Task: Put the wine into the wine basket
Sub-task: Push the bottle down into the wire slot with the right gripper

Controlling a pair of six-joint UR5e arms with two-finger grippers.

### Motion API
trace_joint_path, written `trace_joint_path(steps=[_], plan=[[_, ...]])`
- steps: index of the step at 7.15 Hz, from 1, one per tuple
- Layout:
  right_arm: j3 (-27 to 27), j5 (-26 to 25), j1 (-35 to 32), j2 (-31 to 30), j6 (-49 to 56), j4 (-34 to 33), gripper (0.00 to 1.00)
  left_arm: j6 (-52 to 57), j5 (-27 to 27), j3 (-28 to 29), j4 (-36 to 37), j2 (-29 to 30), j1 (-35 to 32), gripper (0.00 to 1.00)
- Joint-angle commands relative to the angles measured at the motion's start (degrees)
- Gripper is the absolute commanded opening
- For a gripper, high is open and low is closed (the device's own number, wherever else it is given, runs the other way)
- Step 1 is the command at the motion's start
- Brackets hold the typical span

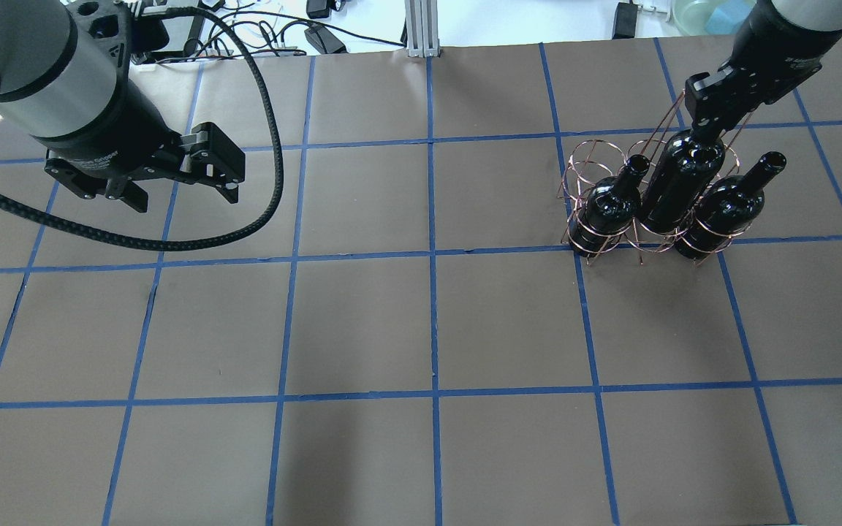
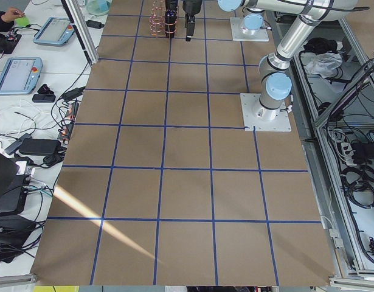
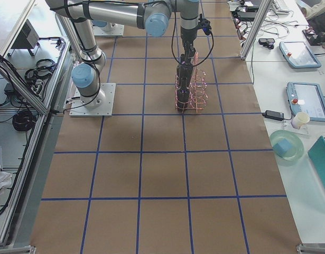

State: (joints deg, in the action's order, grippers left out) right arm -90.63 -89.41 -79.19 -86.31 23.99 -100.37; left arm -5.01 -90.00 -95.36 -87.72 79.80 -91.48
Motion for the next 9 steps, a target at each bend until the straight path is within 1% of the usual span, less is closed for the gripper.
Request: trace_joint_path(steps=[1,3,4,5,6,7,8,9], plan=[[-0.51,0.20,0.00,1.32,0.44,-1.23,0.02,0.00,0.00,0.00,0.01,0.00,0.07,1.00],[-1.56,0.20,0.18,2.98,0.79,-2.01,0.03,0.00,0.00,0.00,0.01,0.00,0.07,1.00],[-2.70,0.11,0.18,3.25,1.05,-5.06,0.06,0.00,0.00,0.00,0.01,0.00,-0.01,1.00],[-3.49,0.11,0.18,3.26,1.05,-5.44,0.06,0.00,0.00,0.00,0.01,0.00,-0.01,1.00],[-3.93,0.11,0.26,3.52,1.05,-5.53,0.12,0.00,0.00,0.00,0.09,0.00,0.07,1.00],[-4.02,0.02,0.26,3.87,0.88,-5.53,0.19,0.00,0.09,0.00,0.10,0.09,-0.01,1.00],[-4.03,-0.33,0.26,3.87,0.36,-5.53,0.47,0.09,0.09,0.00,0.10,0.09,-0.01,1.00],[-3.94,-0.33,0.26,4.57,-0.08,-5.71,0.77,0.09,0.09,0.00,0.10,0.09,-0.01,1.00]])
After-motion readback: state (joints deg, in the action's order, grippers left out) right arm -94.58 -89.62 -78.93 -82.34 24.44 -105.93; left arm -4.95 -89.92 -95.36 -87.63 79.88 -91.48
